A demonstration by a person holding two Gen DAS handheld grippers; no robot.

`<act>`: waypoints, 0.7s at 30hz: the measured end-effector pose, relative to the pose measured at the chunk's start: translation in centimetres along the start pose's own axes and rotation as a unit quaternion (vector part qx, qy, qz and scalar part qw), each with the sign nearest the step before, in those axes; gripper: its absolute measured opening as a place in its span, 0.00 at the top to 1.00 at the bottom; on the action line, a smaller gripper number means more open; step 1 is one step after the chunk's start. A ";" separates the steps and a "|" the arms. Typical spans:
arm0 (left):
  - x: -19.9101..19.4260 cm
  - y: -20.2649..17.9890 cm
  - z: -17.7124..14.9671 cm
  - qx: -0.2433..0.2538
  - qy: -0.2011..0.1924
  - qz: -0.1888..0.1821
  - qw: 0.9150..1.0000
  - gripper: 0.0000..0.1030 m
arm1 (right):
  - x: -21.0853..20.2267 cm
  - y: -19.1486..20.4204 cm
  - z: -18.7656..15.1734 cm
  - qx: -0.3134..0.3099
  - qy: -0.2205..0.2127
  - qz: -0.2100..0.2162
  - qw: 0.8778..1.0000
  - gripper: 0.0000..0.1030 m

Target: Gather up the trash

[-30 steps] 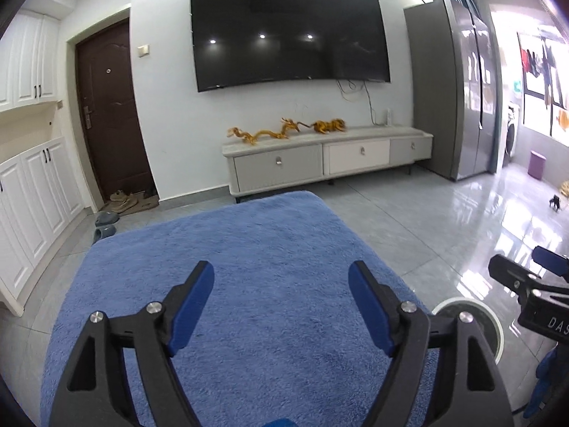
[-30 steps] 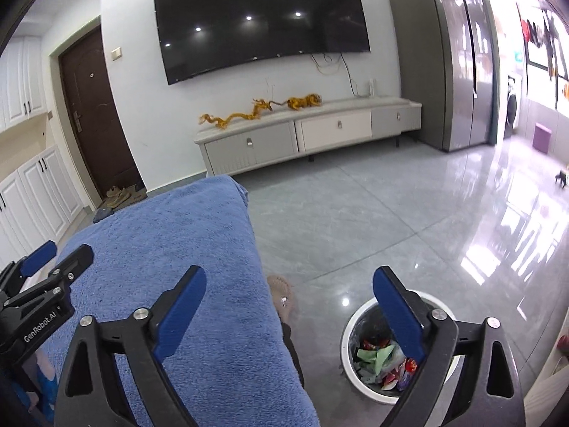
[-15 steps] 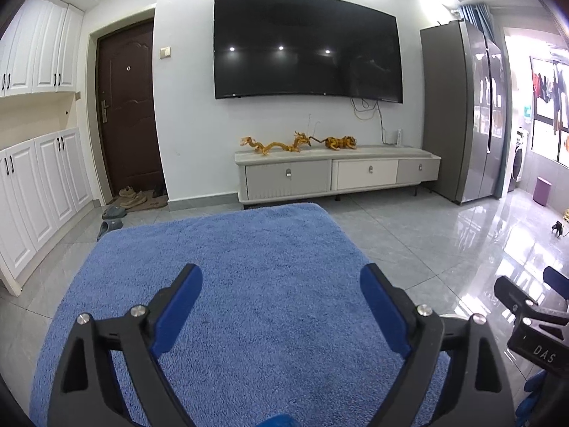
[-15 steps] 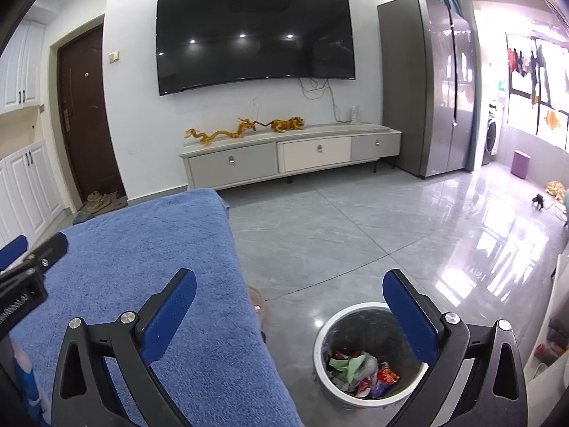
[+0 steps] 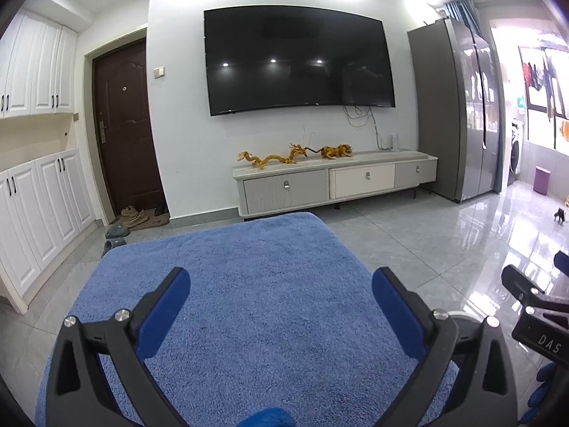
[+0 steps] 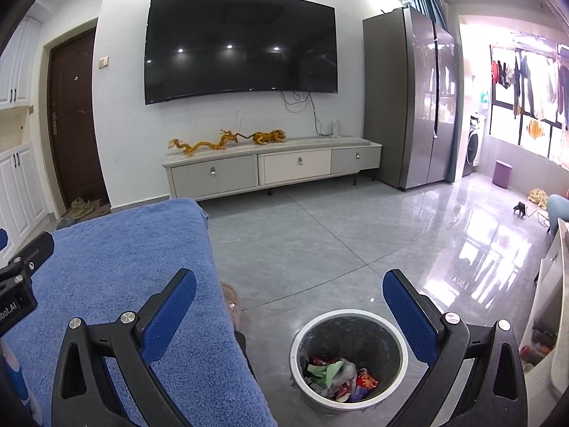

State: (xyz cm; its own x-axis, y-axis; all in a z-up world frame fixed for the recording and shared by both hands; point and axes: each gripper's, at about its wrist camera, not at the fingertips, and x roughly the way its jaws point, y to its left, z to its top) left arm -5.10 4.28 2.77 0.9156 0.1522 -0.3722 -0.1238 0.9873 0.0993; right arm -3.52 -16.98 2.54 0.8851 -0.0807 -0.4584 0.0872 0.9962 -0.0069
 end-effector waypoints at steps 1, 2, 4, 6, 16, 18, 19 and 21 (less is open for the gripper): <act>0.2 -0.3 -0.2 0.004 0.004 -0.002 1.000 0.00 | 0.1 -0.1 -0.1 0.001 0.001 -0.001 1.000 0.00; 0.3 -0.4 -0.3 0.005 0.007 -0.002 1.000 0.00 | 0.3 -0.1 -0.2 0.002 0.002 -0.002 1.000 0.00; 0.6 -0.5 -0.5 0.007 0.010 -0.001 1.000 0.00 | 0.6 -0.3 -0.4 0.005 0.005 -0.005 1.000 0.00; 0.7 -0.7 -0.8 0.007 0.012 -0.002 1.000 0.00 | 0.8 -0.4 -0.6 0.005 0.007 -0.008 1.000 0.00; 1.0 -1.3 -1.6 0.019 0.018 -0.004 1.000 0.00 | 1.7 -1.0 -2.2 0.009 0.024 -0.013 1.000 0.00; 0.8 -1.5 -1.7 0.021 0.017 -0.005 1.000 0.00 | 1.8 -1.1 -2.3 0.008 0.024 -0.014 1.000 0.00; 0.8 -1.6 -1.7 0.021 0.017 -0.006 1.000 0.00 | 1.8 -1.1 -2.4 0.008 0.023 -0.013 1.000 0.00; 0.7 -1.6 -1.7 0.021 0.017 -0.008 1.000 0.00 | 1.8 -1.0 -2.4 0.006 0.023 -0.012 1.000 0.00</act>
State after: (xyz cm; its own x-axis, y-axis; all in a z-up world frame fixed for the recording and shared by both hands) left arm -4.87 2.86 0.74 0.9036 0.1393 -0.4052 -0.0931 0.9869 0.1318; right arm -3.14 -18.03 -0.37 0.8608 -0.1028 -0.4985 0.1137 0.9935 -0.0085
